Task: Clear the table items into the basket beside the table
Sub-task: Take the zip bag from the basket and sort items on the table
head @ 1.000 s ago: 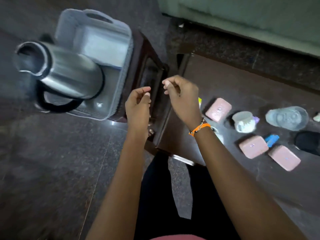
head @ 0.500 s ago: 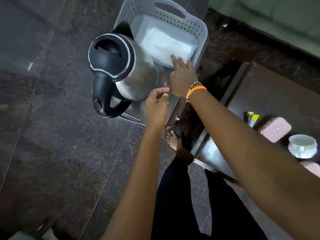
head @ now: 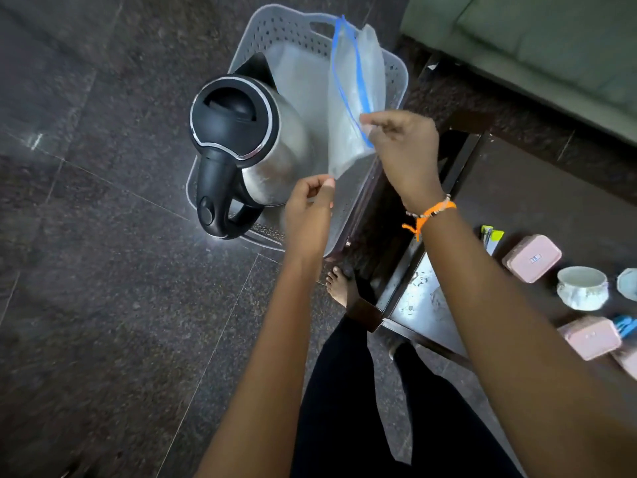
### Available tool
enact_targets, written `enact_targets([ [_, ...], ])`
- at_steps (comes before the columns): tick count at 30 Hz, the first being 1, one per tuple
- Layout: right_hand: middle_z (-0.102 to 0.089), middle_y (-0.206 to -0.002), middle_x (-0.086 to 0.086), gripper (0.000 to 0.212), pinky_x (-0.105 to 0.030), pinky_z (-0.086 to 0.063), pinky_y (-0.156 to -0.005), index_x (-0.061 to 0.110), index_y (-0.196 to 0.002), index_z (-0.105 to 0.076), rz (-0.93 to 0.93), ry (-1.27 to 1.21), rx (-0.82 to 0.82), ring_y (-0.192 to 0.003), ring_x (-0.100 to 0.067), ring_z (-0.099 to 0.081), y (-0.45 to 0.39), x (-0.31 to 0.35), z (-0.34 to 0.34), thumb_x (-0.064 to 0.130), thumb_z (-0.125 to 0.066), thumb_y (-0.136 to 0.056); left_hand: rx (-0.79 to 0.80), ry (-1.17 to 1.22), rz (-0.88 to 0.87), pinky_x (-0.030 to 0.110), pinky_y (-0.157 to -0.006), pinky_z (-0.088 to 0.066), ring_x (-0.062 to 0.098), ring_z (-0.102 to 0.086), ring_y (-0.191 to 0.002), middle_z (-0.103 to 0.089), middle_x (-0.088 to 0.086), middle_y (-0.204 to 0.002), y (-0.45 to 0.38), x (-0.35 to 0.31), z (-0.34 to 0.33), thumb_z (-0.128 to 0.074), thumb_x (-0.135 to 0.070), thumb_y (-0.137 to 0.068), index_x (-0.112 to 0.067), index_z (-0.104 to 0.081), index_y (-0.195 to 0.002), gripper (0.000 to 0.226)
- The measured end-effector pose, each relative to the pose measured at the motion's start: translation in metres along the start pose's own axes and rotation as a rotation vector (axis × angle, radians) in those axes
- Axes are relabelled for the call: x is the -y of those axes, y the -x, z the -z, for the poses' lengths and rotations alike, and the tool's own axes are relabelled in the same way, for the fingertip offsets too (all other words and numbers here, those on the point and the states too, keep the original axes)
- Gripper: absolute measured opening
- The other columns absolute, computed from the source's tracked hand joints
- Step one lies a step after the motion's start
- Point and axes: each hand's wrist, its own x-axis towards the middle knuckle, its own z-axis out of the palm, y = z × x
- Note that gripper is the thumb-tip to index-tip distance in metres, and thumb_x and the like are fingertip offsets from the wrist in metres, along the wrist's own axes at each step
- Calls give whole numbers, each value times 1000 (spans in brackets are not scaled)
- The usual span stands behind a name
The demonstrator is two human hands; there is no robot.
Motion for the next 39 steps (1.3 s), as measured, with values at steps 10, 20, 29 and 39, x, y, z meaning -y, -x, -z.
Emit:
enact_targets([
  [10,-68,-88,2,27,-29,-48,-63,22,-86,-66,-20,-187,-4,-65,-16,-56,108,-35,111,-4,-67,-79,115,-432,-198,31,-96,-37,18,-54,-104,-61,1,-107,64,-4,-74,-48,-70,-74,-20,-58,-95,55],
  [20,-47,-106,1,22,-24,-44,-90,13,-96,-70,35,147,-126,-99,-7,-50,182,-106,245,6,-70,-75,156,-400,-284,41,-75,-50,19,-56,-71,-63,9,-76,178,49,-167,-59,-18,-87,-5,-55,-77,17],
  [29,-53,-97,-11,33,-31,-48,-69,14,-92,-39,22,226,-147,-76,-25,-54,212,-148,347,-3,-61,-74,311,-428,-273,36,-66,-46,18,-48,-61,-58,9,-66,264,110,-249,-60,-16,-86,-14,-53,-69,19],
  [39,-54,-102,-19,26,-39,-41,-58,3,-93,-59,159,683,-271,-89,-33,-53,240,-163,401,-8,-42,-75,183,-421,-292,30,-59,-53,10,-58,-46,-58,15,-63,295,123,-288,-56,-7,-80,-18,-44,-60,26],
])
